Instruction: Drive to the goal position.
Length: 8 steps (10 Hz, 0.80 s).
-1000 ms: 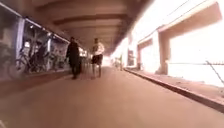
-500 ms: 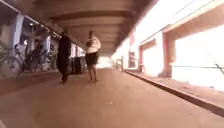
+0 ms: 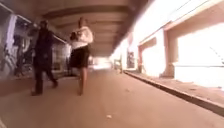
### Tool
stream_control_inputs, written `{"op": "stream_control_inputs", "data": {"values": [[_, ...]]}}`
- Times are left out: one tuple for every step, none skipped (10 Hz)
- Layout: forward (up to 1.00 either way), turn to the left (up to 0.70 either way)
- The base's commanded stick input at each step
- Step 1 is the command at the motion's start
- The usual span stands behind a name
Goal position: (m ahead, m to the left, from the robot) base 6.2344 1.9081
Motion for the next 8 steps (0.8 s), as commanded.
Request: {"op": "stream_control_inputs", "data": {"values": [[0.7, 0.0], [0.7, 0.0], [0.7, 0.0], [0.7, 0.0], [0.7, 0.0], [0.7, 0.0], [0.7, 0.0], [0.7, 0.0]]}}
